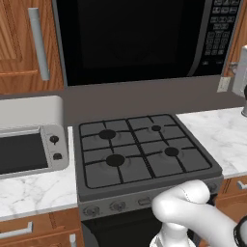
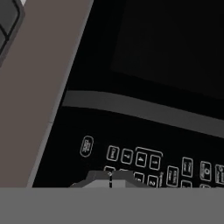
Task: Pick the lemon wedge from the sink and place it in the bowl. Then pick the bowl and place it in the microwave. Then close the microwave door and press the start button.
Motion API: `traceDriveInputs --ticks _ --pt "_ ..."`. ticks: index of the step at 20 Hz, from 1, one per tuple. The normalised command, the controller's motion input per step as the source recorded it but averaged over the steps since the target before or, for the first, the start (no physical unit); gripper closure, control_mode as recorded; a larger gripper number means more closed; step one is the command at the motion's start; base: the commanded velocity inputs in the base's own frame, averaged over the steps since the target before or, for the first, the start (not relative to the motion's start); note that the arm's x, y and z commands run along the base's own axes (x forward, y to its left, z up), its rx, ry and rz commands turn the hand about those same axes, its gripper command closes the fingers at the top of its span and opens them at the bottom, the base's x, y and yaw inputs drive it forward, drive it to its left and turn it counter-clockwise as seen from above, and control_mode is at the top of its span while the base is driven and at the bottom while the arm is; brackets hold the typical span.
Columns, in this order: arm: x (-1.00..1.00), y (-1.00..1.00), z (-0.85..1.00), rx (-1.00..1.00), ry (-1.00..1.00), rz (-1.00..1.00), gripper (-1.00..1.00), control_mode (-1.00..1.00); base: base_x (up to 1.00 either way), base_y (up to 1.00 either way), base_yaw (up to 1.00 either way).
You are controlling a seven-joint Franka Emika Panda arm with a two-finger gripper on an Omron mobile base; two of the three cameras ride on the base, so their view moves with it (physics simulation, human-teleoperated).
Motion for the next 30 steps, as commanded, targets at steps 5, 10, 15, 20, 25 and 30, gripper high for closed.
traceDriveInputs --ticks 5,10,15,20,25,30 --pt "0.35 -0.07 0.0 0.0 0.0 -0.02 1.0 -1.0 0.0 0.0 0.0" --pt "0.18 -0.21 0.0 0.0 0.0 0.0 1.0 -1.0 0.0 0.0 0.0" --pt "0.08 -0.36 0.0 0.0 0.0 0.0 1.0 -1.0 0.0 0.0 0.0" --pt "0.13 -0.05 0.0 0.0 0.0 0.0 1.0 -1.0 0.0 0.0 0.0" --pt "0.08 0.0 0.0 0.0 0.0 0.0 1.0 -1.0 0.0 0.0 0.0" --pt "0.04 0.0 0.0 0.0 0.0 0.0 1.0 -1.0 0.0 0.0 0.0"
